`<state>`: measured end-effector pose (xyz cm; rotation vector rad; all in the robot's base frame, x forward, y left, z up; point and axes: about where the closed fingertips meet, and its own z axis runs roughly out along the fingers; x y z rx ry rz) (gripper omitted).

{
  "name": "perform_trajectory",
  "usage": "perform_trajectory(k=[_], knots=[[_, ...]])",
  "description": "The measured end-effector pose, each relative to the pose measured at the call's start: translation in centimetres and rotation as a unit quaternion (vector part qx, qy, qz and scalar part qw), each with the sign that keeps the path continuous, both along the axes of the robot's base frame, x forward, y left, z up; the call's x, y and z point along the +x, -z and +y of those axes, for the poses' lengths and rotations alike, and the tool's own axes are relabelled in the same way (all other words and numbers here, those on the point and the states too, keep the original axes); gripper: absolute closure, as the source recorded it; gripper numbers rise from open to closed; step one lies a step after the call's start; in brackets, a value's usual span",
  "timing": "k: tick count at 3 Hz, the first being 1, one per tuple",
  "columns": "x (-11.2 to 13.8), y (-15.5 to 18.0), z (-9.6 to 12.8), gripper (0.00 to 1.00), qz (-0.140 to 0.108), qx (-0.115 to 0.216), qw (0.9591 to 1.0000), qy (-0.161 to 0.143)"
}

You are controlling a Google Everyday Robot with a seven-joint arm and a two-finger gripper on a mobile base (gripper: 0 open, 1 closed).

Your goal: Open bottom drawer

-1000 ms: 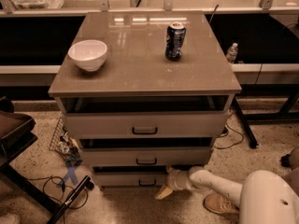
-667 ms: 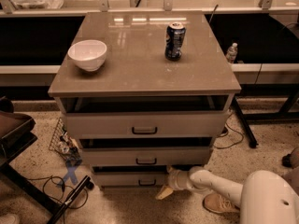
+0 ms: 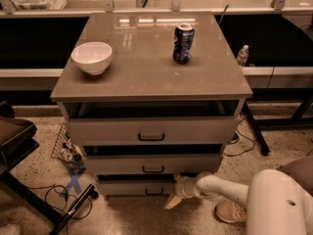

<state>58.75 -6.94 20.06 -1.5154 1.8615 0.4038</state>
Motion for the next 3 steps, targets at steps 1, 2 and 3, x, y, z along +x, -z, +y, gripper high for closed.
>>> perform_trajectory(k=[1,2,3], knots=[[-1.1,0.6,0.6,0.26,0.004,0.013,0.9998,-0.012],[-2.6,1.0,0.8,0.49,0.005,0.025,0.9997,-0.006],[-3.4,-0.2,0.4,0.72,-0.01,0.021,0.9997,-0.005]])
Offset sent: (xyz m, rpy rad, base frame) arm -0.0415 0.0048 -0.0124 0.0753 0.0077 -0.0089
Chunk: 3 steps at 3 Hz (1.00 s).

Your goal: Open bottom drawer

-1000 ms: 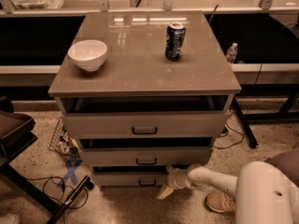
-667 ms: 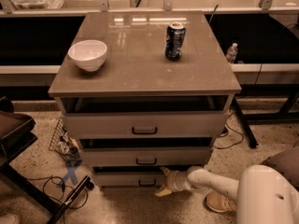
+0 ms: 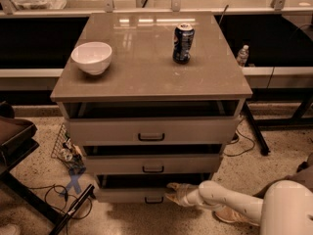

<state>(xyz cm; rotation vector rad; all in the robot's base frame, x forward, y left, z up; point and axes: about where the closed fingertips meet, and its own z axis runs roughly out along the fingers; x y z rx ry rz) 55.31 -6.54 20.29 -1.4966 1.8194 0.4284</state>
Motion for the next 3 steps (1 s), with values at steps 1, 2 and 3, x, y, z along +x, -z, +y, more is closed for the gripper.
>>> perform_trajectory(k=[1,2,3], knots=[[-1.1,-1.4,-0.4,0.96,-0.014,-0.012,0.9998,0.001],[-3.4,-2.4,-1.3,1.0,-0.022,-0.025,0.9994,0.011],[-8.3,-3.9,-1.6,1.0,-0.027,-0.038,0.9989,-0.002]])
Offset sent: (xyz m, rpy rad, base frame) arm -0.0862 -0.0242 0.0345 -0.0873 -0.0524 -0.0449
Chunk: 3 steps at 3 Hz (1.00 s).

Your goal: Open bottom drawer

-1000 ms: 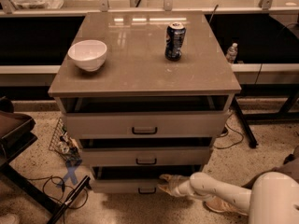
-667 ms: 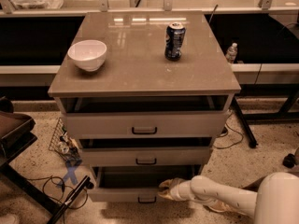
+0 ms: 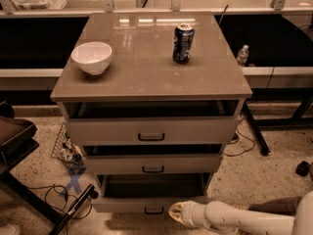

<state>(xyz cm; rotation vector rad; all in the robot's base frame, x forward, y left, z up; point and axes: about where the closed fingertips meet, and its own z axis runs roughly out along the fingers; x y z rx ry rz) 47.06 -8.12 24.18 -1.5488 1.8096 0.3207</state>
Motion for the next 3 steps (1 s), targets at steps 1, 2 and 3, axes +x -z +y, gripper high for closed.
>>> perform_trajectory(k=[1,2,3], knots=[[-4.5,-2.3,0.0,1.0,-0.014,-0.004,0.9998,-0.009],[-6.1,-2.2,0.5,0.82,-0.006,-0.001,0.9999,-0.016],[-4.1,-2.3,0.8,0.59,-0.023,-0.006,0.9996,-0.014]])
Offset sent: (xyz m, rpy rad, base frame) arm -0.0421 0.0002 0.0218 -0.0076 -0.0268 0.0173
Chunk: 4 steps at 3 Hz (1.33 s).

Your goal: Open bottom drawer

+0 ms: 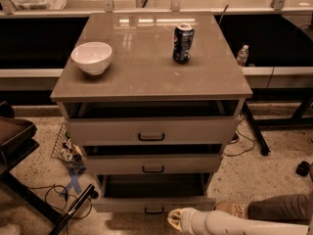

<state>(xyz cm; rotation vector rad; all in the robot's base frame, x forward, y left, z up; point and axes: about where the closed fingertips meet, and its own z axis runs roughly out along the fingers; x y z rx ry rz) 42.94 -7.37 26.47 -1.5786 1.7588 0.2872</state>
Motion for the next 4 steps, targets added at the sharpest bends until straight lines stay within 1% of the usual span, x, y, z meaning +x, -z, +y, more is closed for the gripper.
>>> perform_trajectory(k=[1,2,3,4], knots=[[3.0,-0.2,-0.8,0.35,-0.013,-0.027,0.9996,0.003],[5.6,-0.1,-1.6,0.12,-0.011,-0.068,0.9976,-0.01],[5.8,0.1,-1.5,0.0,-0.009,-0.075,0.9969,-0.018],[5.8,0.2,-1.3,0.0,-0.008,-0.077,0.9968,-0.019]])
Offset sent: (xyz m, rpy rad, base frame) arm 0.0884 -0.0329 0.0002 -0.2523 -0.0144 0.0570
